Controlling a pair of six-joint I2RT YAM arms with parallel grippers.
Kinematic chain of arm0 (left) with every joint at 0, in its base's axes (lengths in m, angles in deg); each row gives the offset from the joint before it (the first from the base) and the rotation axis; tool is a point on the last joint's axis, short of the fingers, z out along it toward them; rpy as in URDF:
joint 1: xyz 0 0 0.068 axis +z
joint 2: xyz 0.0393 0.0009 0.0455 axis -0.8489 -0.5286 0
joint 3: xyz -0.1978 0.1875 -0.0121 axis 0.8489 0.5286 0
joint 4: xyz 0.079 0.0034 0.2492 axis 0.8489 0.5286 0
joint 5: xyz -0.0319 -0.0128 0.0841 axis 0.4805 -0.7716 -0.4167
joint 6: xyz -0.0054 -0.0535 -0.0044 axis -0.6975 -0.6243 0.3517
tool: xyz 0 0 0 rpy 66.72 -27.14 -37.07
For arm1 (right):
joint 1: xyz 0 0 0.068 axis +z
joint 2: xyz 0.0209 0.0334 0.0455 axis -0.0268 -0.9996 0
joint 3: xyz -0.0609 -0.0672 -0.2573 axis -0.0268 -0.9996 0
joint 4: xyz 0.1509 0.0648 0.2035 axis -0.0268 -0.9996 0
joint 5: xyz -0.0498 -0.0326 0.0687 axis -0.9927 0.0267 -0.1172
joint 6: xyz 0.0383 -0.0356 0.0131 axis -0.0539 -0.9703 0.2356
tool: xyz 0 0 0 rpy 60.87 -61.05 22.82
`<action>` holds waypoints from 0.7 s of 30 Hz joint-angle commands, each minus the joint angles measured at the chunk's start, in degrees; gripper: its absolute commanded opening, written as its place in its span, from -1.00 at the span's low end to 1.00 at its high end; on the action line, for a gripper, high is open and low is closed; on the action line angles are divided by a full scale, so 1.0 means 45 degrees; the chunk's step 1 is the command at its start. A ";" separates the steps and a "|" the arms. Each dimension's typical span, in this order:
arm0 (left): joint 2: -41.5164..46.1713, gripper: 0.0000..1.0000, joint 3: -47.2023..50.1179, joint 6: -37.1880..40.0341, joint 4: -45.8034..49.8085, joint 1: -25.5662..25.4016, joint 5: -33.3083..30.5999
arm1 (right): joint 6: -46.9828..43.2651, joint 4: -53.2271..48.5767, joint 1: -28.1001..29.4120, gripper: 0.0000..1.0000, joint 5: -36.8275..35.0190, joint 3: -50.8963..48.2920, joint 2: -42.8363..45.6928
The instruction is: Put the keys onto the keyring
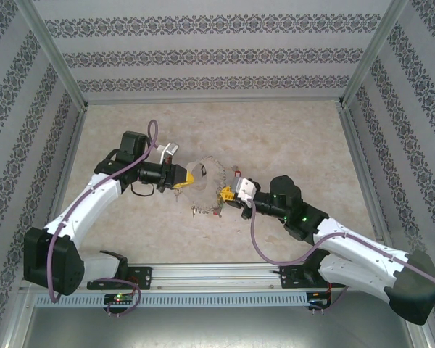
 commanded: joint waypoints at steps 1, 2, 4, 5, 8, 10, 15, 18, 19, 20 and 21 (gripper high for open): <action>0.0424 -1.00 -0.0176 -0.0157 -0.0711 0.0002 0.0806 | -0.0031 0.0951 0.0046 -0.86 -0.0044 0.0215 0.0266; 0.0444 -1.00 -0.0223 -0.0140 -0.0649 0.0009 0.0830 | -0.0040 0.0945 0.0071 -0.82 -0.0167 0.0175 0.0308; 0.0478 -1.00 -0.0283 -0.0045 -0.0529 0.0015 0.0938 | -0.0043 0.0941 0.0128 -0.74 -0.0515 0.0058 0.0423; 0.0480 -1.00 -0.0306 -0.0018 -0.0468 0.0001 0.0962 | -0.0021 0.0951 0.0131 -0.73 -0.0609 0.0033 0.0462; 0.0559 -1.00 -0.0328 0.0061 -0.0344 0.0004 0.0982 | -0.0014 0.0855 0.0148 -0.71 -0.0880 -0.0027 0.0559; 0.0615 -1.00 -0.0346 0.0134 -0.0251 0.0000 0.0957 | 0.0013 0.0782 0.0153 -0.70 -0.1012 -0.0063 0.0604; 0.0750 -1.00 -0.0285 0.0148 -0.0229 0.0011 0.0906 | 0.0052 0.0619 0.0150 -0.67 -0.1241 -0.0144 0.0668; 0.0799 -1.00 -0.0302 0.0131 -0.0250 0.0021 0.0907 | 0.0054 0.0595 0.0155 -0.67 -0.1281 -0.0183 0.0609; 0.0801 -1.00 -0.0311 0.0119 -0.0250 0.0000 0.0899 | 0.0061 0.0571 0.0148 -0.67 -0.1294 -0.0163 0.0549; 0.0826 -1.00 -0.0307 0.0112 -0.0250 0.0001 0.0925 | 0.0062 0.0551 0.0158 -0.67 -0.1283 -0.0126 0.0494; 0.0833 -1.00 -0.0298 0.0128 -0.0250 0.0002 0.0924 | 0.0107 0.0547 0.0153 -0.67 -0.1288 -0.0114 0.0436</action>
